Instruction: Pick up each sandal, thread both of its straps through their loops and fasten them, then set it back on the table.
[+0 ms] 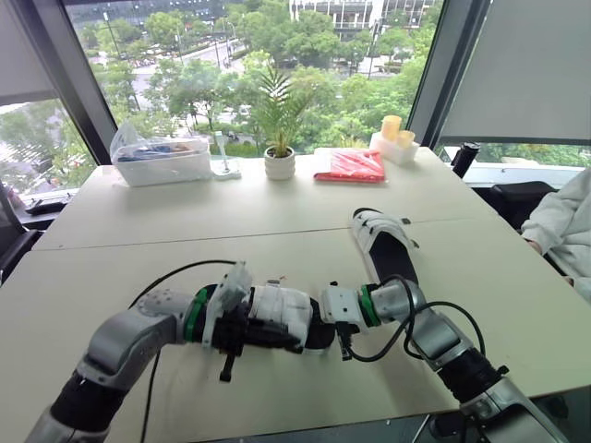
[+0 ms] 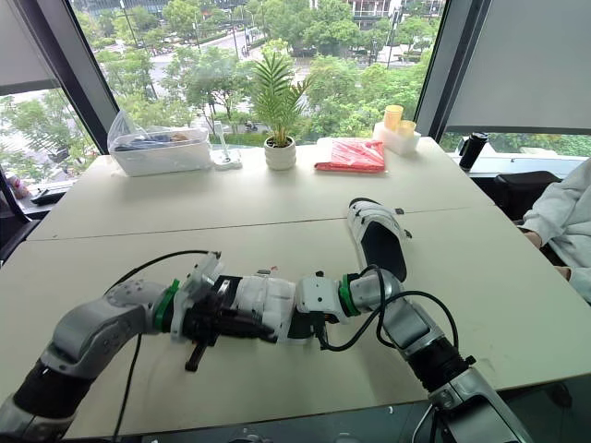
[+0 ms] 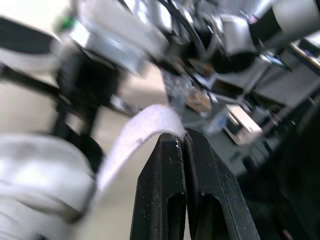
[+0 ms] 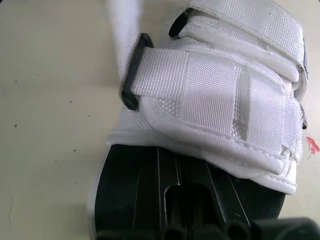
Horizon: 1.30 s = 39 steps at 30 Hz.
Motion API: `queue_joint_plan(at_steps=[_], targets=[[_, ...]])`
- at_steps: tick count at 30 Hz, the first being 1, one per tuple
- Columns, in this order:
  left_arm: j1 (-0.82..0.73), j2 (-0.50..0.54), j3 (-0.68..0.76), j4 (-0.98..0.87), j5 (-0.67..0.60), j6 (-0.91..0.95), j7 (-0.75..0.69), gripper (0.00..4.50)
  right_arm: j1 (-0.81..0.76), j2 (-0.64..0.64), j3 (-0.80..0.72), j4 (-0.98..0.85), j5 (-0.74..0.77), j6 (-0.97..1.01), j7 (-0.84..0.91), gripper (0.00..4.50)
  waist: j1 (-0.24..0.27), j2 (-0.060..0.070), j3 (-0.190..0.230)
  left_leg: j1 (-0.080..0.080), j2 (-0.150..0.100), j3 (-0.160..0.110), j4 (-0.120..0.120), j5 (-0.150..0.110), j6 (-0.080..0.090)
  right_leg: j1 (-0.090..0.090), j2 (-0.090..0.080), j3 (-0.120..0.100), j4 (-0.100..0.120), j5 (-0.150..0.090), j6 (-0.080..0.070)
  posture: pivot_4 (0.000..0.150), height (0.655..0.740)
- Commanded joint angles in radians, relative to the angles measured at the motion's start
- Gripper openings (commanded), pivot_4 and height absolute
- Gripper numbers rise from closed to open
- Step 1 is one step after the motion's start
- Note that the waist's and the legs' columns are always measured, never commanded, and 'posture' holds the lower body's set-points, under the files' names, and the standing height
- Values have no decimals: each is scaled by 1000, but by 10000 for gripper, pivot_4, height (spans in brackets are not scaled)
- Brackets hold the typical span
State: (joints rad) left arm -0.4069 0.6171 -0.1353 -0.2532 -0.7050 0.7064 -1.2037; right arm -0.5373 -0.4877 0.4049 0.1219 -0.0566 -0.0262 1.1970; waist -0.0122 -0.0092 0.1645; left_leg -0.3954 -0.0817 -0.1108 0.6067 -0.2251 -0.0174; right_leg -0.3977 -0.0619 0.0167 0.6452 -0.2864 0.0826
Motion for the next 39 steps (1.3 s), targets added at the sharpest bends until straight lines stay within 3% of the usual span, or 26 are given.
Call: queue_joint_plan(at_steps=[1, 15, 32, 35, 39], targets=[[-88, -72, 71, 55, -23, -59, 44, 192, 19, -4, 45, 22, -24, 12, 15, 0, -1, -2, 2, 0, 0, 0, 0, 0, 0, 0, 0, 0, 0, 0, 0, 1500, 7400], [-102, -208, 49, 293, 183, -308, 118, 192, 27, -17, 45, 6, -24, 19, 17, 0, 2, -3, 3, 0, 0, 0, 4, 0, 0, 1, 0, 0, 1, 1, 1, 1500, 7400], [-117, -187, -60, 358, 332, -316, 89, 192, 22, -14, 42, 14, -24, 21, 7, 0, 3, -2, 3, 2, -1, -1, 6, 0, 0, 4, 0, -1, 2, 1, 1, 1500, 7400], [-127, -187, -65, 362, 331, -268, 103, 8824, 20, -14, 40, 19, -25, 18, 5, 0, 2, -2, 3, 3, -1, -1, 6, 0, 0, 5, 0, -1, 2, 1, 1, 1500, 7400], [-138, -190, -70, 373, 366, -275, 133, 28753, 15, -13, 40, 23, -26, 17, 3, 0, 2, -2, 3, 3, -1, -1, 6, 0, 0, 5, 0, -1, 2, 1, 1, 1500, 7400]])
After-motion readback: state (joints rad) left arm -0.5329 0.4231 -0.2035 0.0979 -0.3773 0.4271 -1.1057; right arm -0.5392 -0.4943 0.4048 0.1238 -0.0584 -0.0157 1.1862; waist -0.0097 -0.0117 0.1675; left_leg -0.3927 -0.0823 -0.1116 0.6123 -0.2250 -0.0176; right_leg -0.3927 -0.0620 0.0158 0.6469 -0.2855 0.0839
